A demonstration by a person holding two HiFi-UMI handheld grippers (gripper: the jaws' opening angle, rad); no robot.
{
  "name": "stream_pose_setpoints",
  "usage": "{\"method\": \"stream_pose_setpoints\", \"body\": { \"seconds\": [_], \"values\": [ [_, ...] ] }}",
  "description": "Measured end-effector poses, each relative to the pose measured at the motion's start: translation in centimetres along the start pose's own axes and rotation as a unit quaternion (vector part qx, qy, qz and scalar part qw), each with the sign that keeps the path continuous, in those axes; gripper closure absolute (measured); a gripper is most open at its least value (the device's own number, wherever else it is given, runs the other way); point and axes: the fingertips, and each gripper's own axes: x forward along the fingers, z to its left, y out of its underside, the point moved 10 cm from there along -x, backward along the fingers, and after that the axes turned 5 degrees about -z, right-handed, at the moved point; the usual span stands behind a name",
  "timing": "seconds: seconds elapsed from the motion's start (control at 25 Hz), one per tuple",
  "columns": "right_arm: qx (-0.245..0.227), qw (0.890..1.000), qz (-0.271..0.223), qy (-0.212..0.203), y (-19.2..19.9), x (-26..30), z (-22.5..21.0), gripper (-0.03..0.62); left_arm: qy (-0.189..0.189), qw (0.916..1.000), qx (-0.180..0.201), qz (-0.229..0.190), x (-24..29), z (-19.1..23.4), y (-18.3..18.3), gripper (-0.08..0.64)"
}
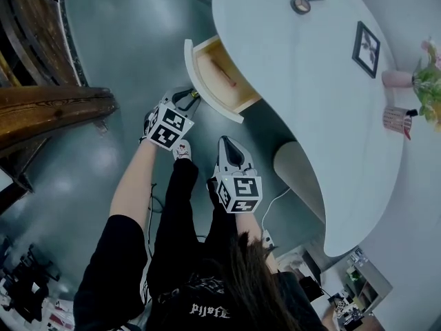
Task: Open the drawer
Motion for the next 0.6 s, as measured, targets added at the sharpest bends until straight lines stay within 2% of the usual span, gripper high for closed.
{"method": "stream_pose_setpoints", "body": {
  "seconds": [0.28, 0.48, 0.6],
  "values": [
    [0.014, 1.0, 0.004, 0.013, 0.0, -0.9, -0.4, 0.566, 0.001, 1.0, -0.001, 0.008, -0.4, 0.0, 0.1, 0.445],
    [0.019, 1.0, 0.003, 0.008, -0.1, -0.9, -0.3, 0.566, 0.002, 0.9998, 0.007, 0.02, -1.1, 0.3, 0.1, 0.445],
    [0.016, 1.0, 0.003, 0.005, -0.3, -1.0, 0.0, 0.566, -0.001, 0.9997, -0.001, 0.023, -1.4, 0.2, 0.7, 0.445]
  ]
}}
